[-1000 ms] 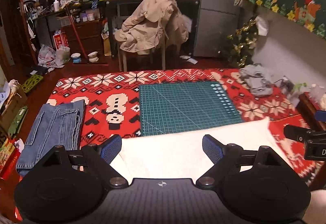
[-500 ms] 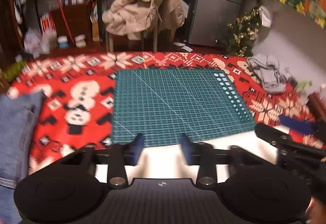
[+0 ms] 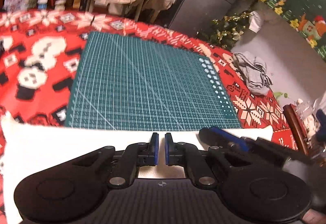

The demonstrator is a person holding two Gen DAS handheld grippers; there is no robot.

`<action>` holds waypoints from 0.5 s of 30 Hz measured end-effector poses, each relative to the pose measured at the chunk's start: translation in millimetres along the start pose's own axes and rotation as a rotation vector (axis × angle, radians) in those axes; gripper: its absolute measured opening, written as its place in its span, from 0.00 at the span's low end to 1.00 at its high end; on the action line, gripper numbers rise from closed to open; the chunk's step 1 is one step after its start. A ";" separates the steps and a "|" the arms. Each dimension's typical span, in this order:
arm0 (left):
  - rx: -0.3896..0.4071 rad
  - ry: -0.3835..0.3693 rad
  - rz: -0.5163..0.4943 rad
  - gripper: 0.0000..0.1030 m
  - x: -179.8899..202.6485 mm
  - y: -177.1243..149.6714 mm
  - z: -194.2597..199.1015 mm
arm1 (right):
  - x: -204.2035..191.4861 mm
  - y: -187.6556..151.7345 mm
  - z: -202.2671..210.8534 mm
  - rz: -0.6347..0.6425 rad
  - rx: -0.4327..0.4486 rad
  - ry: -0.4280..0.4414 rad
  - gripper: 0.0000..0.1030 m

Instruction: Fold clothes

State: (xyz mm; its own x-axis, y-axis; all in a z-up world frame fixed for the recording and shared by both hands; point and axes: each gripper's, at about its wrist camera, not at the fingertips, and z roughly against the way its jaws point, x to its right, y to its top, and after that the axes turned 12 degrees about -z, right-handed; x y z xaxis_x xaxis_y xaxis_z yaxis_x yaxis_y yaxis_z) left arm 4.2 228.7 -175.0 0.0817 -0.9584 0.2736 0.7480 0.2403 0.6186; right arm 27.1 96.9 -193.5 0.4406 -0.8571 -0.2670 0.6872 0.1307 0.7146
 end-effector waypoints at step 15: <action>0.024 0.023 -0.004 0.06 6.0 1.2 -9.0 | -6.0 -14.8 -18.9 0.059 0.005 -0.049 0.14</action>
State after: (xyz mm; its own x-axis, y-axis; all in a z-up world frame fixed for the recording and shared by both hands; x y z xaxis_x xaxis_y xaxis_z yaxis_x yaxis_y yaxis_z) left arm 11.5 221.8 -179.3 0.0945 -0.9625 0.2543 0.7325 0.2402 0.6370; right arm 25.1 109.5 -214.7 0.4517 -0.8712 -0.1922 0.6577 0.1796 0.7316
